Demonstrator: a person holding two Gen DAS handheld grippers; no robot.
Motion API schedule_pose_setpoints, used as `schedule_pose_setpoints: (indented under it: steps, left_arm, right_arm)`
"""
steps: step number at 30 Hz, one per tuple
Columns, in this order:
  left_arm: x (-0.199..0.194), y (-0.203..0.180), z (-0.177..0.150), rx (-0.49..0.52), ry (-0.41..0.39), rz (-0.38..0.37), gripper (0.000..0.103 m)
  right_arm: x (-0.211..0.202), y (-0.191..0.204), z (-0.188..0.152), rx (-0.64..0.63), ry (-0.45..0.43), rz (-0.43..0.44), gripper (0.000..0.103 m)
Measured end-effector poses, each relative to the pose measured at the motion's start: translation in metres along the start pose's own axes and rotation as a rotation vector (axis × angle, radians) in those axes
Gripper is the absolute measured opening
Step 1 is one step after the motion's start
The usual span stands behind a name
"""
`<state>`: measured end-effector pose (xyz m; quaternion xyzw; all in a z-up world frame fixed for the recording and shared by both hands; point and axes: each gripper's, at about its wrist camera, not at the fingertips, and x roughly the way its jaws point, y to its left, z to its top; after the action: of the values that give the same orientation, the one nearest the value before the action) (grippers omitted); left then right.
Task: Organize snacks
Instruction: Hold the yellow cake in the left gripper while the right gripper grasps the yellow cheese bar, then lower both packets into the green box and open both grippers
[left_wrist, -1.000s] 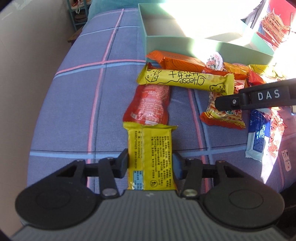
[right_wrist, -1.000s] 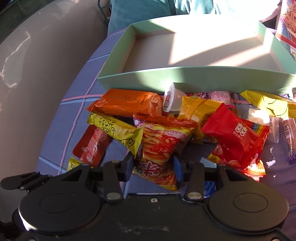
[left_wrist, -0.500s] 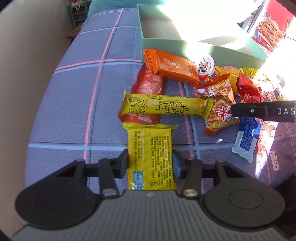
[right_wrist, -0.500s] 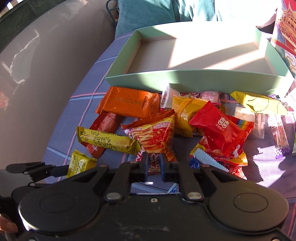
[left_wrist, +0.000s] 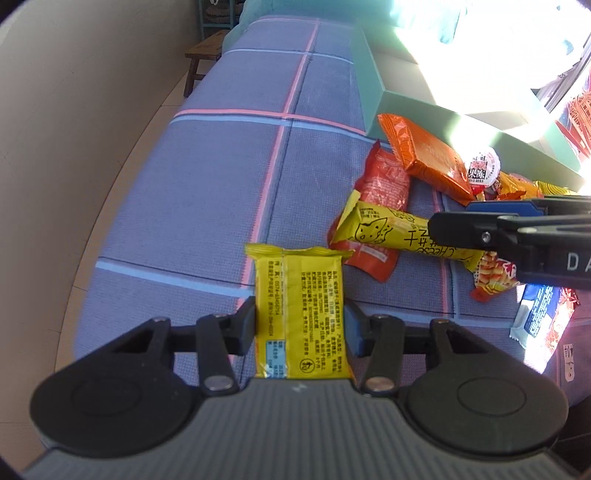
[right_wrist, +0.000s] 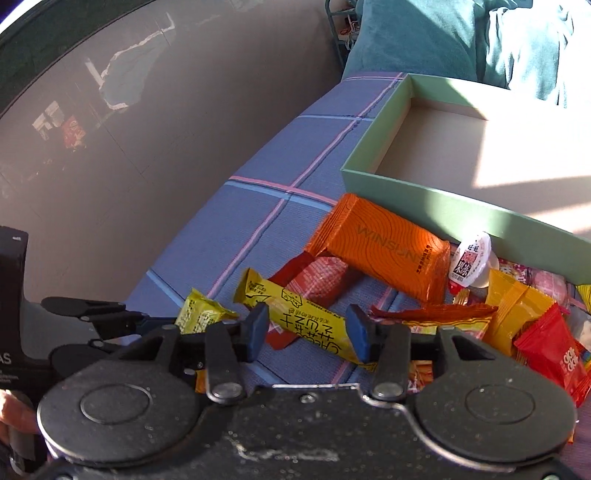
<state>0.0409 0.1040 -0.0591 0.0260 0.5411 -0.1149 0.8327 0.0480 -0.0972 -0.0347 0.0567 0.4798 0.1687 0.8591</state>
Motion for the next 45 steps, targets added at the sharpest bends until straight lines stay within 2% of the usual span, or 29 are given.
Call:
schedule_pose_setpoints:
  steps: [1, 3, 10, 12, 14, 18, 19, 22, 25, 28, 32, 33, 34, 36, 37, 40, 45]
  left_arm:
    - [0.000, 0.005, 0.001, -0.004, -0.001, 0.002, 0.047]
    - [0.002, 0.013, 0.003, -0.014, 0.002, -0.002, 0.047]
    - [0.007, 0.025, 0.007, -0.029, 0.004, -0.020, 0.047]
    - [0.007, 0.027, 0.008, -0.039, 0.003, -0.030, 0.047]
    - [0.008, 0.030, 0.007, -0.048, 0.000, -0.035, 0.047]
    - [0.010, 0.030, 0.008, -0.054, -0.005, -0.039, 0.047]
    - [0.010, 0.030, 0.009, -0.055, -0.006, -0.039, 0.047]
    - [0.009, 0.030, 0.009, -0.055, -0.006, -0.040, 0.048]
    - [0.009, 0.031, 0.008, -0.051, -0.005, -0.041, 0.050]
    - [0.009, 0.030, 0.007, -0.036, -0.004, -0.037, 0.054]
    - [0.012, 0.020, 0.007, 0.009, -0.006, -0.011, 0.061]
    - [0.013, 0.017, 0.007, 0.021, -0.011, 0.004, 0.060]
    - [0.012, 0.012, 0.006, 0.044, -0.024, 0.045, 0.048]
    - [0.010, 0.011, 0.006, 0.047, -0.022, 0.051, 0.047]
    - [0.008, 0.012, 0.007, 0.030, -0.018, 0.041, 0.047]
    - [-0.003, 0.016, 0.010, 0.012, -0.023, 0.043, 0.047]
    - [-0.023, 0.008, 0.033, 0.021, -0.067, -0.012, 0.047]
  right_arm:
    - [0.010, 0.004, -0.002, -0.039, 0.030, -0.010, 0.049]
    - [0.017, 0.012, -0.006, -0.102, 0.032, -0.049, 0.050]
    - [0.032, 0.030, -0.002, -0.169, 0.098, -0.065, 0.051]
    - [0.035, 0.032, -0.001, -0.177, 0.139, -0.040, 0.057]
    - [0.031, 0.035, -0.003, -0.222, 0.129, -0.035, 0.074]
    - [0.036, 0.043, -0.008, -0.311, 0.174, -0.046, 0.074]
    - [0.038, 0.046, -0.011, -0.320, 0.180, -0.045, 0.072]
    - [0.043, 0.056, -0.019, -0.343, 0.178, -0.079, 0.038]
    - [0.046, 0.053, -0.018, -0.234, 0.184, -0.065, 0.027]
    - [0.044, 0.038, -0.017, -0.079, 0.215, -0.016, 0.027]
    - [0.045, 0.039, -0.018, -0.084, 0.193, -0.026, 0.029]
    - [0.045, 0.042, -0.018, -0.095, 0.183, -0.033, 0.030]
    - [0.046, 0.045, -0.018, -0.105, 0.173, -0.041, 0.029]
    - [0.045, 0.051, -0.018, -0.119, 0.164, -0.058, 0.025]
    - [0.044, 0.051, -0.018, -0.105, 0.165, -0.049, 0.021]
    - [0.029, 0.037, -0.011, 0.019, 0.146, 0.003, 0.021]
    - [-0.006, 0.002, 0.006, 0.198, 0.054, 0.063, 0.021]
